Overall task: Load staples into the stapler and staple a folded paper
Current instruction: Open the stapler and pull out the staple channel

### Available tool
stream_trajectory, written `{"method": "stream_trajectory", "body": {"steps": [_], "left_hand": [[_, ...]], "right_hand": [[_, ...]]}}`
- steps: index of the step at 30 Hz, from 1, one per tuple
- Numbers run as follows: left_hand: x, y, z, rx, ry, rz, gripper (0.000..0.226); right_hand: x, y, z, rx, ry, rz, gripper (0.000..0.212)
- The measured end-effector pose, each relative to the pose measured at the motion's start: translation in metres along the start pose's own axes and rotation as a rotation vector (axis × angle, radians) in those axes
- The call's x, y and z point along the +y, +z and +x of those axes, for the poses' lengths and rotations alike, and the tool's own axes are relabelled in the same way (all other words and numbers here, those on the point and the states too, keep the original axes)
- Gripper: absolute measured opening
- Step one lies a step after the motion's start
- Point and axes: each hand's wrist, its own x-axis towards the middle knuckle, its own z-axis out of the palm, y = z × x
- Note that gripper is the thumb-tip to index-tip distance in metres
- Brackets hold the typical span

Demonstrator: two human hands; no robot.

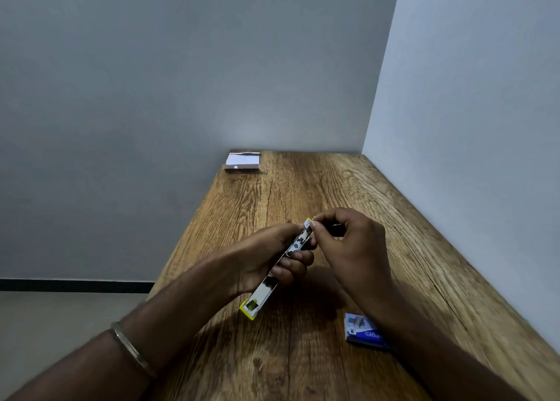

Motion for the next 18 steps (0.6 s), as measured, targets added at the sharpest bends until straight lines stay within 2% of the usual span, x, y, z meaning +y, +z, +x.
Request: {"method": "stream_trajectory", "body": {"steps": [4, 7, 13, 18], "left_hand": [[-0.001, 0.0, 0.0, 0.034, 0.012, 0.042, 0.033], [0.0, 0.0, 0.0, 0.046, 0.019, 0.054, 0.032], [0.001, -0.004, 0.001, 0.099, 0.03, 0.066, 0.039], [0.002, -0.011, 0.002, 0.152, 0.067, 0.064, 0.032]], "right_hand": [[0.0, 0.001, 0.001, -0.043, 0.142, 0.084, 0.011], [0.0, 0.002, 0.0, -0.069, 0.181, 0.133, 0.013], [-0.008, 0.003, -0.008, -0.143, 0.138, 0.159, 0.014], [-0.015, 0.004, -0.013, -0.129, 0.03, 0.123, 0.009]]}}
